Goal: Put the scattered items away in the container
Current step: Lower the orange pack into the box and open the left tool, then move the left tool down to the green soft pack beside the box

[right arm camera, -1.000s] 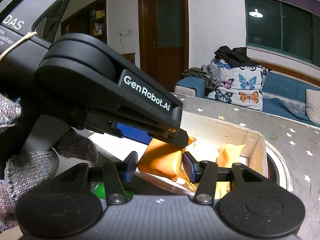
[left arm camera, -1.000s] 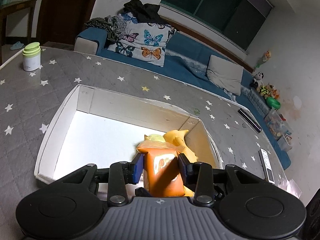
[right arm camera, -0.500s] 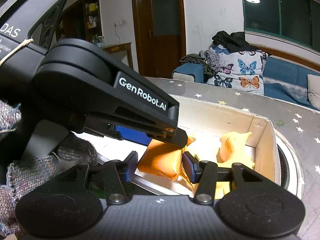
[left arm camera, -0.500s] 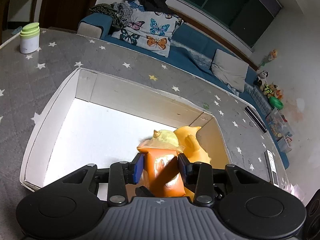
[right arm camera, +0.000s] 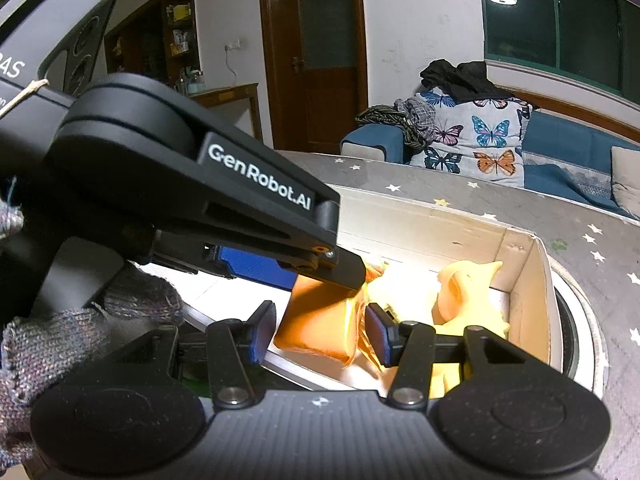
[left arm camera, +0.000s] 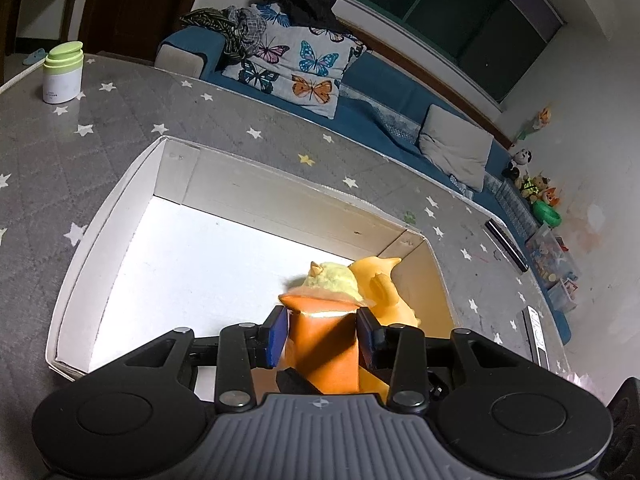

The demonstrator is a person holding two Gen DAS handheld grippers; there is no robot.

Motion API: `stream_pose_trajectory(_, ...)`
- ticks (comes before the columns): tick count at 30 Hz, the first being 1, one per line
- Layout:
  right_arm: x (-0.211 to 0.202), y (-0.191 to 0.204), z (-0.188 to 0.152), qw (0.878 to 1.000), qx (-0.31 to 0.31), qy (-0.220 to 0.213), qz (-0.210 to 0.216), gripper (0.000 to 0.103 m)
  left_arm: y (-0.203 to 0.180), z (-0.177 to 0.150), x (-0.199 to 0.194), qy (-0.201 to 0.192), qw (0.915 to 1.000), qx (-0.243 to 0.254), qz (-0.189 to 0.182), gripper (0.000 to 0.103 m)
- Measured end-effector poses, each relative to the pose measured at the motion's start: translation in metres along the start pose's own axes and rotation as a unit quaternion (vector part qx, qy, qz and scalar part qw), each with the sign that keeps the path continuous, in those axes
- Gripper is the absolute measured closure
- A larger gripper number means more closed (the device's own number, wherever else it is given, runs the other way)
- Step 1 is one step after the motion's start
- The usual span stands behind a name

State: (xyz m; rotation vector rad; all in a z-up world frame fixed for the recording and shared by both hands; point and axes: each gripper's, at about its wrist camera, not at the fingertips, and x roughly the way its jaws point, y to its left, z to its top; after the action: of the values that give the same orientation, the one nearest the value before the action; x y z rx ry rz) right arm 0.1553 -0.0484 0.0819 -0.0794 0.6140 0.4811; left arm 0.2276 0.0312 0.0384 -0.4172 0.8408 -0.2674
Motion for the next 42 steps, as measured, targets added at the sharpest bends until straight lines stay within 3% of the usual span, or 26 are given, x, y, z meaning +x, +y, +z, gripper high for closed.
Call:
stream_pose_trajectory(13, -0.006, -0.001, 0.001, 1.0, -0.006, -0.006, -0.006, 0.053, 0.0, -0.002, -0.012, -0.013, 0.9999, 0.002, -0.004, 0.062)
stream_pose_trajectory(29, -0.049, 0.017, -0.011, 0.999, -0.01, -0.039, 0.002, 0.051, 0.002, -0.027, -0.049, -0.04, 0.999, 0.017, 0.008, 0.062)
stream_pose_trajectory(31, -0.054, 0.019, -0.014, 0.999, -0.007, -0.041, 0.006, 0.045, 0.004, -0.031, -0.053, -0.043, 0.9988, 0.019, 0.014, 0.062)
stream_pose_trajectory(42, -0.059, 0.036, -0.026, 0.999, -0.026, -0.031, 0.025, 0.039, 0.027, -0.049, -0.074, -0.053, 0.9976, 0.009, 0.044, 0.062)
